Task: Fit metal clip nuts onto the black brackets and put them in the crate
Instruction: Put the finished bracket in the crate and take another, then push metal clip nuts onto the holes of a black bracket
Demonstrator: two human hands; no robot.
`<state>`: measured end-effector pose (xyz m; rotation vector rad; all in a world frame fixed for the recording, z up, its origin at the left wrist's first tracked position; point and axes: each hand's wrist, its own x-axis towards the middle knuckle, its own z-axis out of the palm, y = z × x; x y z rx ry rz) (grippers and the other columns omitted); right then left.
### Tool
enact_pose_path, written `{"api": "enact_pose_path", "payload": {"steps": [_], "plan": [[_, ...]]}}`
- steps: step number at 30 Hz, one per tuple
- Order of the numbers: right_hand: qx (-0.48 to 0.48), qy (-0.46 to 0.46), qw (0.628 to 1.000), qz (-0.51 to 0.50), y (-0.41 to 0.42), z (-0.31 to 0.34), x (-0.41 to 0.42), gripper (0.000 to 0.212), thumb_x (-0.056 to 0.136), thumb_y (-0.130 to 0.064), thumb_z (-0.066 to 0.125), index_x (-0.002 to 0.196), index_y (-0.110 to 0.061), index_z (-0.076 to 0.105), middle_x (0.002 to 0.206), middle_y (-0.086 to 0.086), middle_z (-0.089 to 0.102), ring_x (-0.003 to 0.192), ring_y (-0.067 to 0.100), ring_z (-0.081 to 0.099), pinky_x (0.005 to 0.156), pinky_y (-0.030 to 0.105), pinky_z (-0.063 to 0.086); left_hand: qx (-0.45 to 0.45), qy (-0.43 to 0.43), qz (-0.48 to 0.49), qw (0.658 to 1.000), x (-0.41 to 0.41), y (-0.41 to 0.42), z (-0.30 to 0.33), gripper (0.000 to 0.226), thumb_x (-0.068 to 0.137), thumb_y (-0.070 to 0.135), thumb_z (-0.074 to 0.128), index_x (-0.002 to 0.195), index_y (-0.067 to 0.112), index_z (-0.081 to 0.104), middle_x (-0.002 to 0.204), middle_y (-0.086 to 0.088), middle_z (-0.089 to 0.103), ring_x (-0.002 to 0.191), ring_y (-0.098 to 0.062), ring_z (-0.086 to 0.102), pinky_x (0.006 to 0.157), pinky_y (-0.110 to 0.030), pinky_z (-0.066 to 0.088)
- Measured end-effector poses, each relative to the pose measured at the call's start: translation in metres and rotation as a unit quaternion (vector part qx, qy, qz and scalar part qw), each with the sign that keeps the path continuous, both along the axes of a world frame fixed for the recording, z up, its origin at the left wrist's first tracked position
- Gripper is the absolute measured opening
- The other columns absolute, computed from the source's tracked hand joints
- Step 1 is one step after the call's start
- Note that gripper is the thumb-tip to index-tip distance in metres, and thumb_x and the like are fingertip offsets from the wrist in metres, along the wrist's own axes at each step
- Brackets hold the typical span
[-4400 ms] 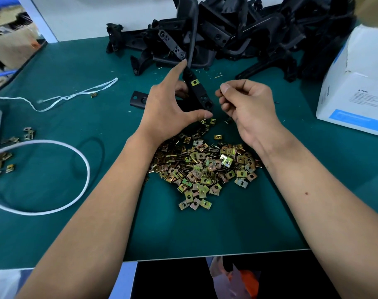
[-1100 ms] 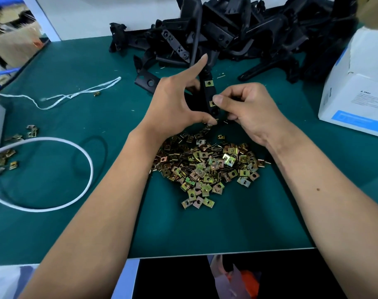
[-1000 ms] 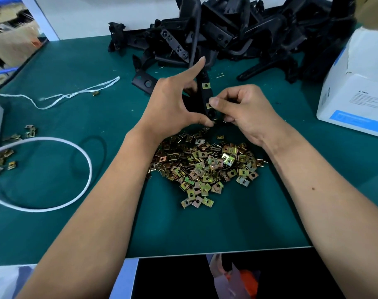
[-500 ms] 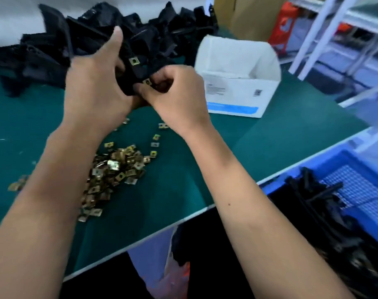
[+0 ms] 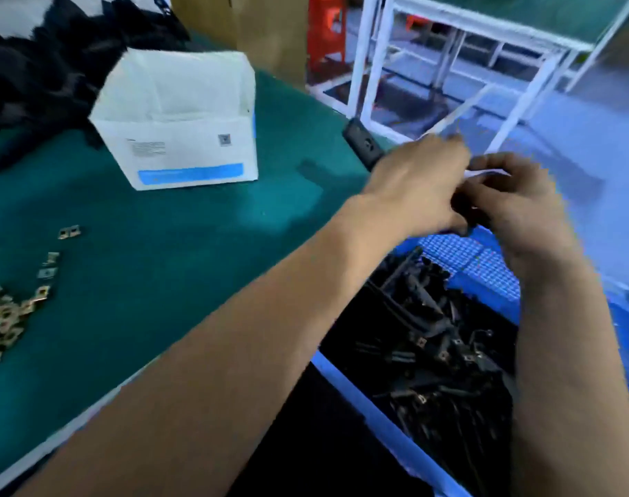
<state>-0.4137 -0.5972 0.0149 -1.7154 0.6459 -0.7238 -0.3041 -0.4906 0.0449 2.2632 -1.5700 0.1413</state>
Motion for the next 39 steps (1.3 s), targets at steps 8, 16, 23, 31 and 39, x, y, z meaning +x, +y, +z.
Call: {"api": "enact_pose_path", "payload": {"steps": [8, 16, 23, 31, 39], "plan": [[-0.049, 0.401, 0.913, -0.049, -0.069, -0.134, -0.041, 0.018, 0.078, -0.021, 0.085, 0.092, -0.011, 0.083, 0.076, 0.013, 0.072, 0.074, 0.023, 0.068, 0.068, 0.033, 0.051, 0.175, 0.191, -0.064, 0.964, -0.032, -0.034, -0.137, 0.073, 0.088, 0.045, 0.077, 0.146, 0.013, 0.047, 0.129, -0.011, 0.065, 0.121, -0.034, 0.061, 0.095, -0.042, 0.053], [-0.058, 0.498, 0.86, -0.098, -0.05, -0.191, -0.037, 0.036, 0.076, -0.044, 0.087, 0.086, -0.01, 0.078, 0.085, 0.011, 0.074, 0.083, 0.029, 0.069, 0.068, 0.031, 0.05, 0.266, 0.083, -0.089, 0.956, -0.029, -0.009, -0.202, 0.054, 0.099, 0.042, 0.06, 0.148, 0.02, 0.054, 0.144, -0.005, 0.056, 0.142, -0.028, 0.04, 0.127, -0.044, 0.016], [-0.109, 0.374, 0.896, -0.211, -0.046, -0.134, -0.025, 0.022, 0.082, -0.033, 0.079, 0.075, -0.012, 0.073, 0.087, 0.017, 0.074, 0.096, 0.037, 0.071, 0.075, 0.031, 0.047, 0.039, 0.133, -0.087, 0.986, -0.026, -0.018, -0.155, 0.033, 0.094, 0.018, 0.063, 0.126, 0.011, 0.068, 0.134, -0.005, 0.06, 0.132, -0.025, 0.046, 0.111, -0.043, 0.041], [-0.274, 0.084, 0.948, -0.137, 0.027, -0.01, 0.067, 0.009, 0.086, -0.028, 0.068, 0.081, -0.021, 0.071, 0.072, -0.006, 0.065, 0.068, 0.014, 0.061, 0.063, 0.023, 0.039, -0.325, 0.148, 0.036, 0.933, 0.021, 0.032, -0.038, 0.03, 0.076, -0.004, 0.054, 0.095, 0.01, 0.073, 0.099, -0.002, 0.069, 0.094, -0.024, 0.065, 0.081, -0.04, 0.052], [-0.249, -0.021, 0.957, 0.147, 0.209, 0.026, 0.2, 0.024, 0.083, -0.007, 0.059, 0.064, -0.021, 0.06, 0.056, -0.013, 0.05, 0.055, 0.003, 0.043, 0.052, 0.02, 0.032, -0.415, 0.114, 0.3, 0.851, 0.124, 0.2, -0.004, 0.025, 0.069, 0.003, 0.052, 0.08, 0.015, 0.071, 0.084, 0.007, 0.071, 0.078, -0.012, 0.065, 0.074, -0.038, 0.054]]}}
